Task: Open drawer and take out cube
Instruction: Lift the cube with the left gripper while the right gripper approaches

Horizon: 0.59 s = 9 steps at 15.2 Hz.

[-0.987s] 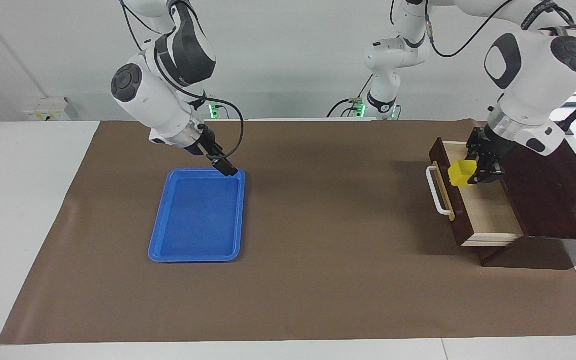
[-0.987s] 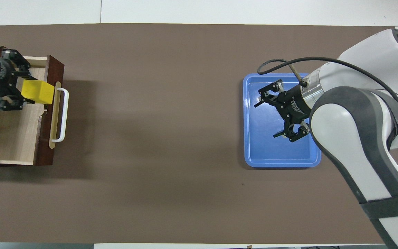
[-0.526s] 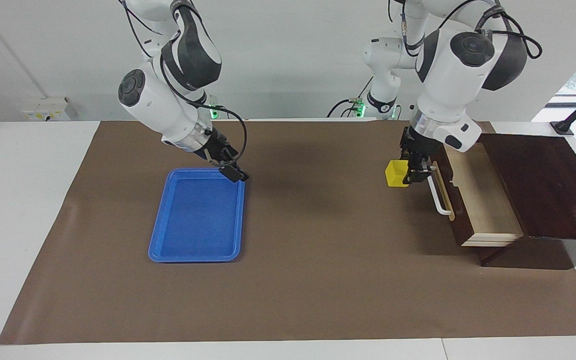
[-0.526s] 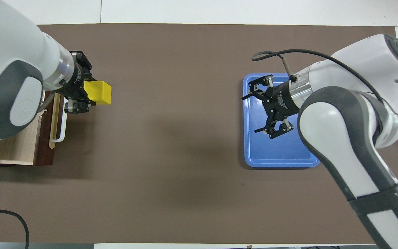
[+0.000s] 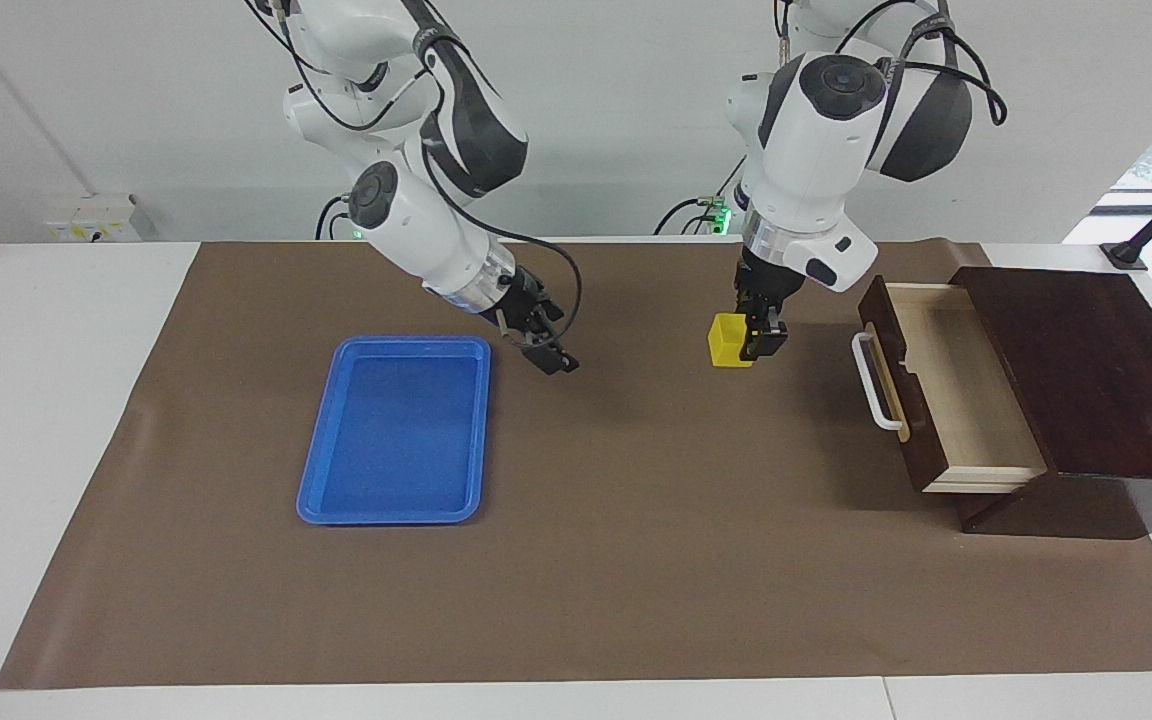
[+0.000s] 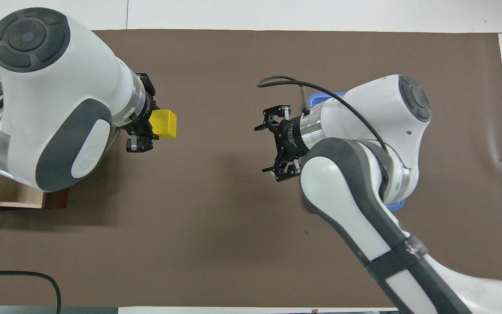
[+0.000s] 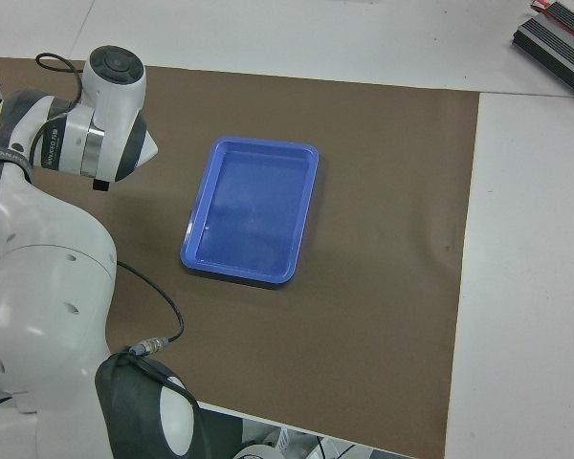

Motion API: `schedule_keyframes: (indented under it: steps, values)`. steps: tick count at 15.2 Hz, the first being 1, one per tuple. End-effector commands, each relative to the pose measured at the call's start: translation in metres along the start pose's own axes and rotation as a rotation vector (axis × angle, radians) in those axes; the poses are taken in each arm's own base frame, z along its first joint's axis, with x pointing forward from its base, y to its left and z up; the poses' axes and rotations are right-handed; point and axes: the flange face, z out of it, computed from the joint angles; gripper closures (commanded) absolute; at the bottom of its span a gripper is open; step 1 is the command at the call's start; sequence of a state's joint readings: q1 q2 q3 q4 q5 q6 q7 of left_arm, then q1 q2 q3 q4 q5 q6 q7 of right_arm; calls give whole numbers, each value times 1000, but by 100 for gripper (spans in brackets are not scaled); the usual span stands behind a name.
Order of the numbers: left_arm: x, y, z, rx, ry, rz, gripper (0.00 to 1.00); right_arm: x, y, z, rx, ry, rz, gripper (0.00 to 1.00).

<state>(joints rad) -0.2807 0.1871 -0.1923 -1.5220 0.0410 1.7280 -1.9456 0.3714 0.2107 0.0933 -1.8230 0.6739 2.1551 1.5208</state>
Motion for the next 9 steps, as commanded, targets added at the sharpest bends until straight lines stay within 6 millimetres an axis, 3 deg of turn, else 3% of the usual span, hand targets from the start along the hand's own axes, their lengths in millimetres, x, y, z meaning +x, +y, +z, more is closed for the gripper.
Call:
schedule_keyframes:
  steps: [1,4,6,9]
  values:
    - [-4,0,1,-7,-14,-19,100,-21,-8,45,30,-50,85,0]
    - [-5,1,4,-12,-17,-25,100,-40,-4,56,37,-73,112,0]
    - [-12,-1,14,-9,-13,-13,100,-44,-15,61,42,-140,162,0]
    - [-12,-2,24,-7,-9,-19,100,-74,-34,65,57,-178,197,0]
